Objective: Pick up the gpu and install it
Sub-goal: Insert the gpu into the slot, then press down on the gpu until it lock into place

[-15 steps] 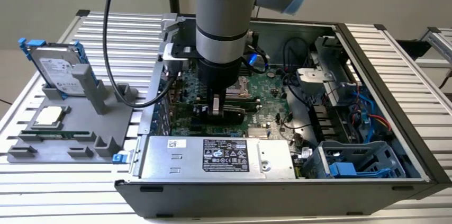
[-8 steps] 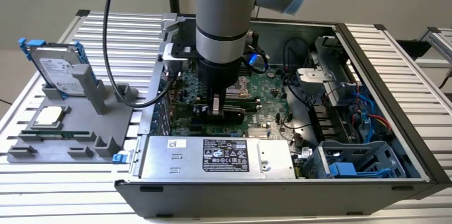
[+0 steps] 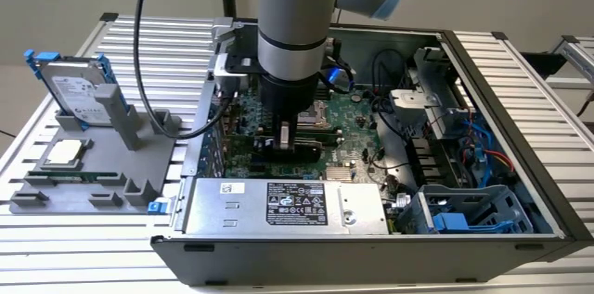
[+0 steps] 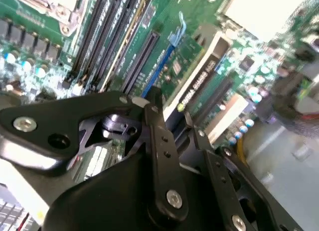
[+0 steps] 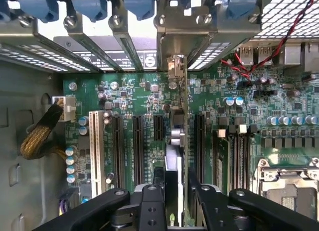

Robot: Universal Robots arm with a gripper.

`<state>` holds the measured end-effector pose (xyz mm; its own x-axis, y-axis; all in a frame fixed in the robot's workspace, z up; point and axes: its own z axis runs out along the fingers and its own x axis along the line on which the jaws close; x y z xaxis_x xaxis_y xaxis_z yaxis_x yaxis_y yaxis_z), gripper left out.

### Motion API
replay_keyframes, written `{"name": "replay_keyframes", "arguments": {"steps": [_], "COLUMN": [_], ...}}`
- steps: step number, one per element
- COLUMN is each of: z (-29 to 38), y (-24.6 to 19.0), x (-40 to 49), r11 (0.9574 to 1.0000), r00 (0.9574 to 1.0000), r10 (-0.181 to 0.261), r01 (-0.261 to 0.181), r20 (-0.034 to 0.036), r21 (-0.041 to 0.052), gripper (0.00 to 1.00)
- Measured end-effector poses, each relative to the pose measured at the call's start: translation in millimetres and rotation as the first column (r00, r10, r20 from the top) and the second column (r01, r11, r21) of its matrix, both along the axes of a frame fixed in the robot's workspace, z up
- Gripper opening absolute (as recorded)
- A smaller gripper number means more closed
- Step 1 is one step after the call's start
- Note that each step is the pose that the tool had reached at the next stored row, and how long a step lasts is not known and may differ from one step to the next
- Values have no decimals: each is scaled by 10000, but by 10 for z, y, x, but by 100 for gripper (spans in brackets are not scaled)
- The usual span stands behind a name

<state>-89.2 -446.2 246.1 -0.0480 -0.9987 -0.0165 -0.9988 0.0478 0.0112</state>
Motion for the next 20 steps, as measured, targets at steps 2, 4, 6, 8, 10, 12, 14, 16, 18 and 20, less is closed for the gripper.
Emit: {"name": "replay_keyframes", "arguments": {"steps": [2,4,6,8,10,12,14,16,18,20], "z": [91,184,265,280,280,280,281,281,281,281], "y": [-1,0,-1,-1,0,0,-1,0,0,0], "x": [0,0,0,0,0,0,0,0,0,0], "r11": [10000,10000,10000,10000,10000,10000,10000,10000,10000,10000], "r00": [10000,10000,10000,10000,10000,10000,10000,10000,10000,10000], "r10": [1,1,1,2,2,2,1,2,1,2], "r01": [-1,-1,-1,-2,-2,-2,-1,-2,-1,-2], "r20": [-1,-3,-3,-2,-2,-1,-2,-2,-2,-2], "r21": [1,0,-2,-1,1,1,-1,-1,-1,-1], "gripper": [100,100,100,100,0,0,0,0,0,0]}}
